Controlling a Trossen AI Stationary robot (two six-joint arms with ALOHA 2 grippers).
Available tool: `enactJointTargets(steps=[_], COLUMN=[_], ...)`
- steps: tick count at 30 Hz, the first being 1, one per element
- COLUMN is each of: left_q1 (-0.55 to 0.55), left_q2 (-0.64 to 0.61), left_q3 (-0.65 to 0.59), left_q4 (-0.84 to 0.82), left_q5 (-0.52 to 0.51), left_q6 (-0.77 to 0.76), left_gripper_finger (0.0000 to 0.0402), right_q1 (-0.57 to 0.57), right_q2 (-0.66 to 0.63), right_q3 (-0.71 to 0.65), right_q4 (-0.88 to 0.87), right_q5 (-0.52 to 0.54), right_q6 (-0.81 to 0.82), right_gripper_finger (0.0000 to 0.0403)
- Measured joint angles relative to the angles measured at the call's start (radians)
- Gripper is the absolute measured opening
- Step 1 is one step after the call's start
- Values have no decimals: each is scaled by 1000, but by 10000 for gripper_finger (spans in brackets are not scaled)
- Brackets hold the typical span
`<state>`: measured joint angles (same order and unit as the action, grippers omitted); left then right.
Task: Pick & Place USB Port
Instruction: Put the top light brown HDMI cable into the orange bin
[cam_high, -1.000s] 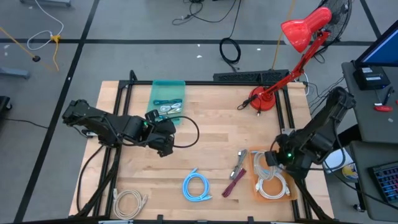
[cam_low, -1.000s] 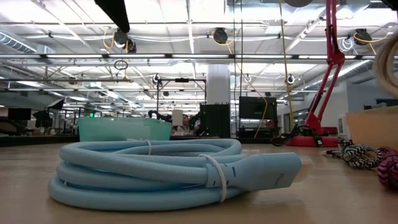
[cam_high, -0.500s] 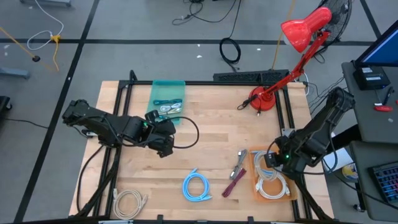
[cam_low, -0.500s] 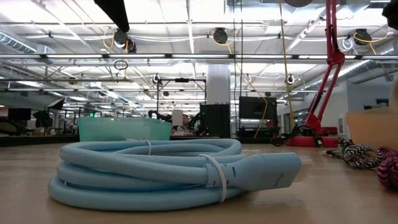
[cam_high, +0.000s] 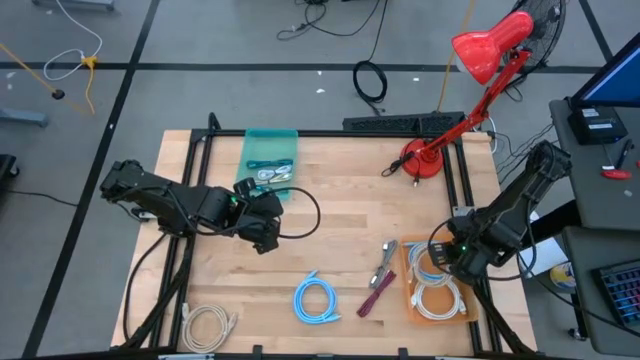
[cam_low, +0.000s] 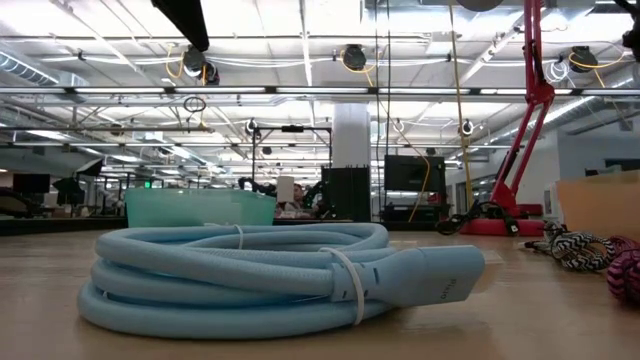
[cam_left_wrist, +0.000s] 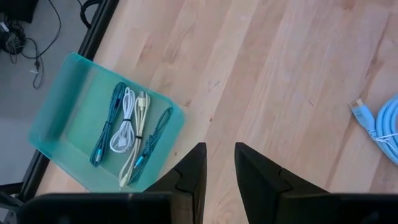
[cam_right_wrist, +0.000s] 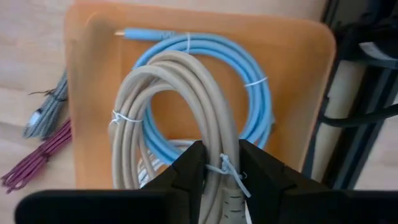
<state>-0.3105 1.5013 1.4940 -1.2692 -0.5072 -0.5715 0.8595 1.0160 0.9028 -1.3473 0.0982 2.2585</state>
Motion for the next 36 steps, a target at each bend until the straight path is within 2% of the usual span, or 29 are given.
enactJointTargets(steps=[4,12,22,36], left_q1=[0,0,0,0], left_q2=[0,0,0,0], left_q3=[0,0,0,0], left_q4=[0,8,19,18], left_q5=[2,2,9,9], left_q6=[0,3,16,36], left_gripper_finger=[88,88,88,88], right_q1=[-27,-90,-102,-107], right_q2=[34,140,169,170], right_q3=[0,-54,-61,-61], right_q4=[-13,37,37,34], right_q5=[-13,-127,-46,-38], right_q6=[-22,-128,-176,-222], right_gripper_finger=[71,69,87,140])
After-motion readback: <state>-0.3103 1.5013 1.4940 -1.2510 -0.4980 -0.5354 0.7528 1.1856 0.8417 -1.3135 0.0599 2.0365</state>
